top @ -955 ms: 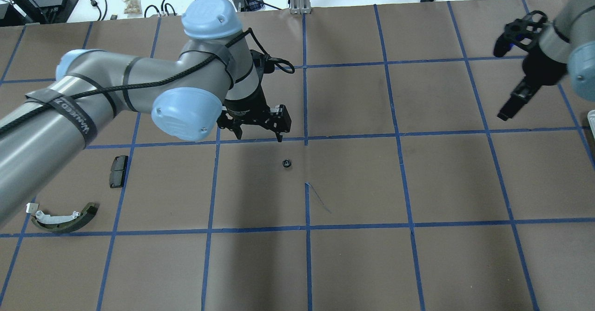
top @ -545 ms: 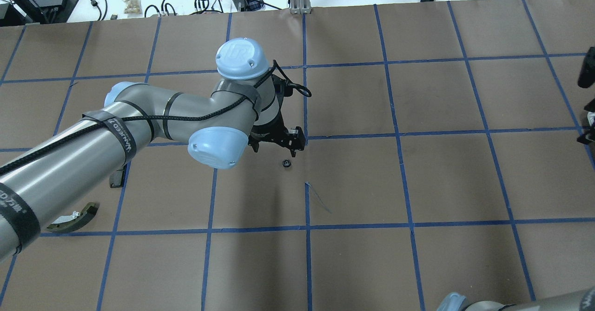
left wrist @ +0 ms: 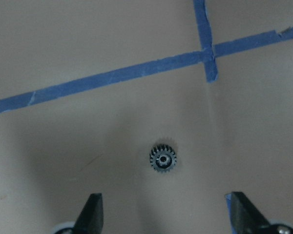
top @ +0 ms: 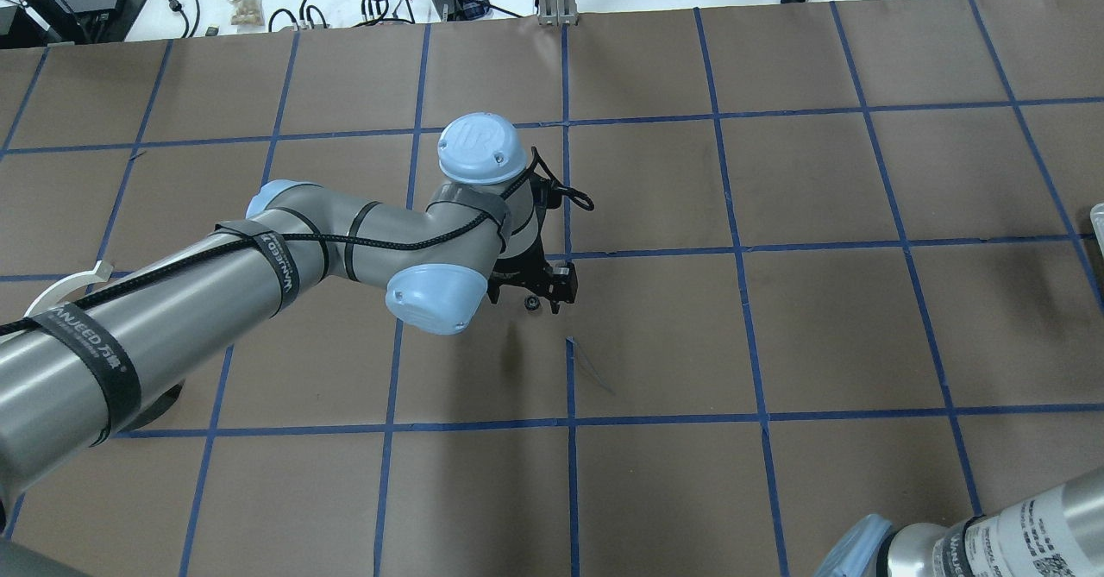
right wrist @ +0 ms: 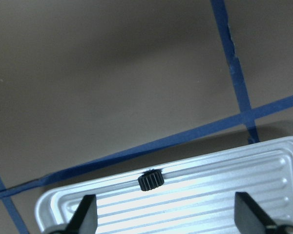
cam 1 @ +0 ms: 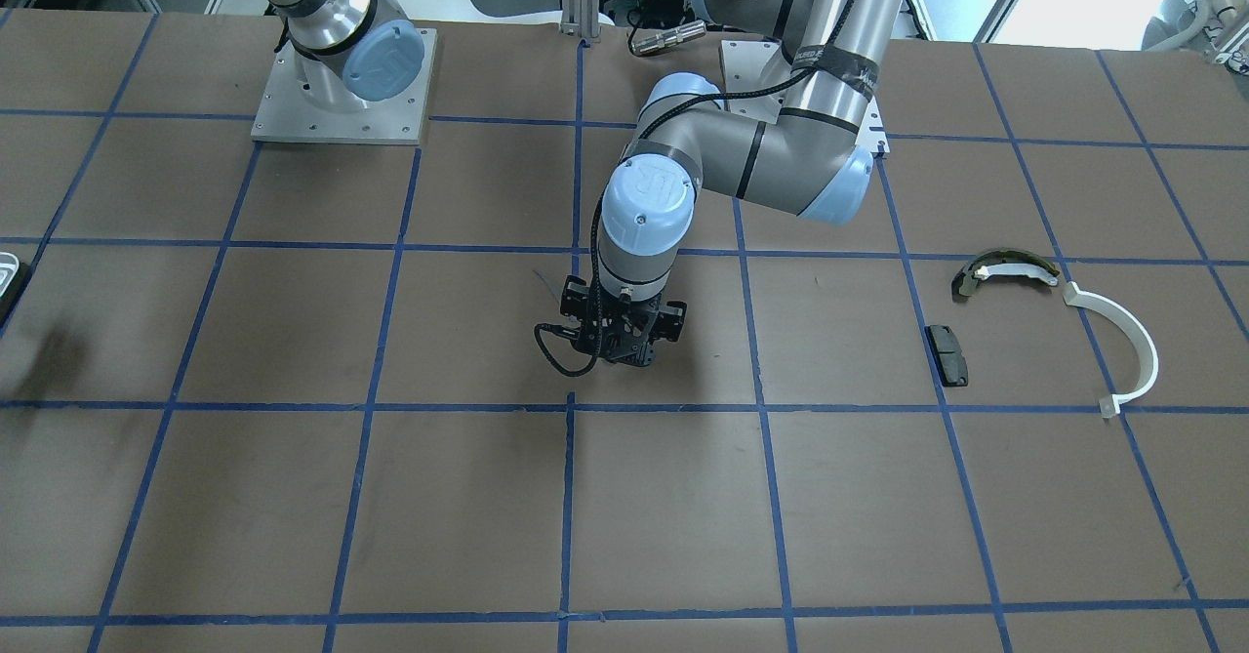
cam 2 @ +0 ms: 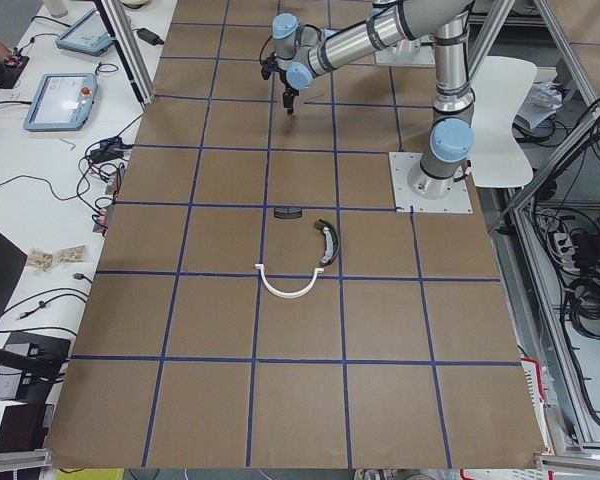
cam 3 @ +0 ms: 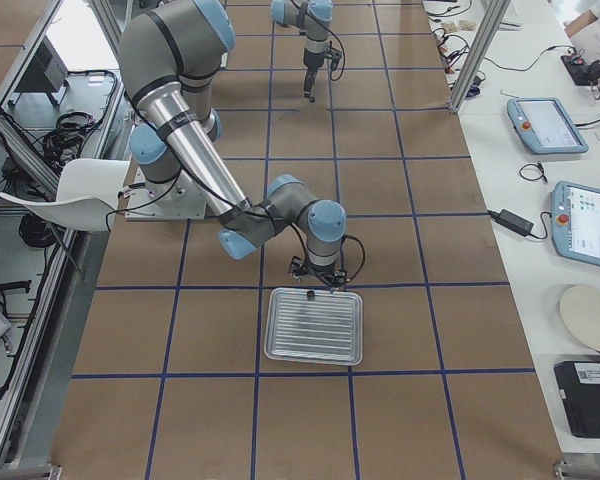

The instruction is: Place bearing gear from tray to pile

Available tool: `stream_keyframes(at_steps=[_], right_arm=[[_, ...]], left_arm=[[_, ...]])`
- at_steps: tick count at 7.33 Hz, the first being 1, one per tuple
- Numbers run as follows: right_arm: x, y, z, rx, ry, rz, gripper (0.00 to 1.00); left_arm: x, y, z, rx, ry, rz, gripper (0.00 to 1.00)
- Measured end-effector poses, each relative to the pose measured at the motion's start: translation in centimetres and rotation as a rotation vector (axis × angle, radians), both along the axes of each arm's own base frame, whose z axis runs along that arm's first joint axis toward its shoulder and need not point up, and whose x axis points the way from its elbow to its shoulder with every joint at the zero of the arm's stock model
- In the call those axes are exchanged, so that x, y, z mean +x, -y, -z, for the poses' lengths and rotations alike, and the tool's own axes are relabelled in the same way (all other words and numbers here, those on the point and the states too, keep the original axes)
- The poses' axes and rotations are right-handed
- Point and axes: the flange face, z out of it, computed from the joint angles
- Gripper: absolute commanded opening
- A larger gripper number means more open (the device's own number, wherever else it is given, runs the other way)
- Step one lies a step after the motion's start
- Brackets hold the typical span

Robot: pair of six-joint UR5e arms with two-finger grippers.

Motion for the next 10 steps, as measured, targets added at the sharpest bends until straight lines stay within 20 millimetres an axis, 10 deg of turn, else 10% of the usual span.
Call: stream_keyframes(at_steps=[3,5,9,10], right_arm=[[-0.5,-0.5,2.4,0.013,-0.004,-0.153,1.00],[0.1,-1.4,3.6,0.025,0.022,-0.186,0.90],[0.3,-1.4,3.7,0.001,0.040,-0.187,0.08],[0.3,-1.4,3.6,0.000,0.039,-0.182,0.00]], left_arm=[[-0.3,0.4,2.1,-0.001,0.000,0.003,0.01],[-0.4,0.4,2.2,-0.004,-0.002,0.014,0.00],[1.4,1.8,-0.7,-0.043,0.030,0.070,0.00],[3.8,3.5,-2.5,-0.034,0.043,0.059,0.00]])
